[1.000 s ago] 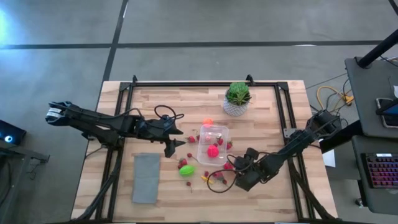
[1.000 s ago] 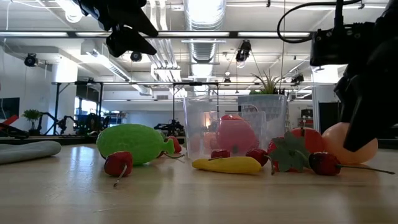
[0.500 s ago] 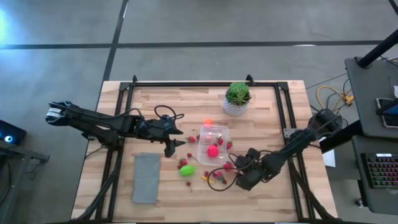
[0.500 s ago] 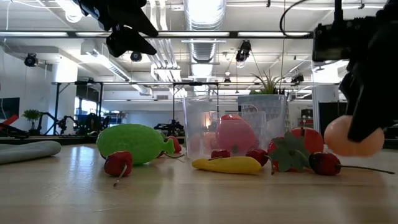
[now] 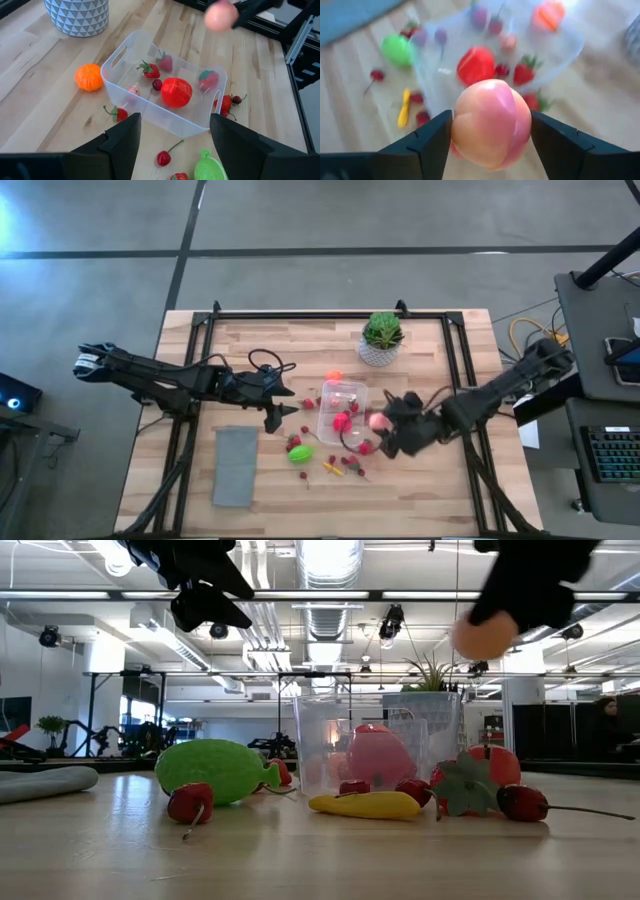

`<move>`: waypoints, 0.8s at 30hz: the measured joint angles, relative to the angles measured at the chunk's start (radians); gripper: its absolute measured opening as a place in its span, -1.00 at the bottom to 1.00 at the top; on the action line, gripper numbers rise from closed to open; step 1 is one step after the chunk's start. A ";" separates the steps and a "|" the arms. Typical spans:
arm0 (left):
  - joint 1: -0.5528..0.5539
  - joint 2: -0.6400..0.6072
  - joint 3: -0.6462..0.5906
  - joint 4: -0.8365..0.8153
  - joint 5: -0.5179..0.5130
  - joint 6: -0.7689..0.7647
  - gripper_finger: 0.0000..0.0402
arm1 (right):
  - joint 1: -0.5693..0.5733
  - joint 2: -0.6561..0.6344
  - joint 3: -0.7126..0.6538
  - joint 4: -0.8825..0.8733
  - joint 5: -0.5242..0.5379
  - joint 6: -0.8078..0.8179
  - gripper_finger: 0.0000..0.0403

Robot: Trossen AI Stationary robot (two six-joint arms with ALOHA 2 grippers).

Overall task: Pick and placing Produce into tupperware
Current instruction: Put the pink peach into the transparent bin

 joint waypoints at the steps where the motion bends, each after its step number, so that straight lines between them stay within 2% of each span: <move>1: 0.000 0.000 0.000 0.000 0.000 0.000 0.11 | -0.027 0.000 0.010 0.002 -0.008 -0.032 0.25; 7: 0.000 0.000 0.000 -0.003 0.000 0.000 0.11 | -0.165 0.069 0.059 0.128 -0.122 -0.180 0.27; 11: -0.003 0.000 -0.002 -0.027 0.001 0.000 0.11 | -0.215 0.125 0.108 0.163 -0.133 -0.194 0.27; 24: -0.040 0.000 -0.031 -0.070 0.016 -0.055 0.11 | -0.243 0.226 0.260 0.155 -0.132 -0.238 0.31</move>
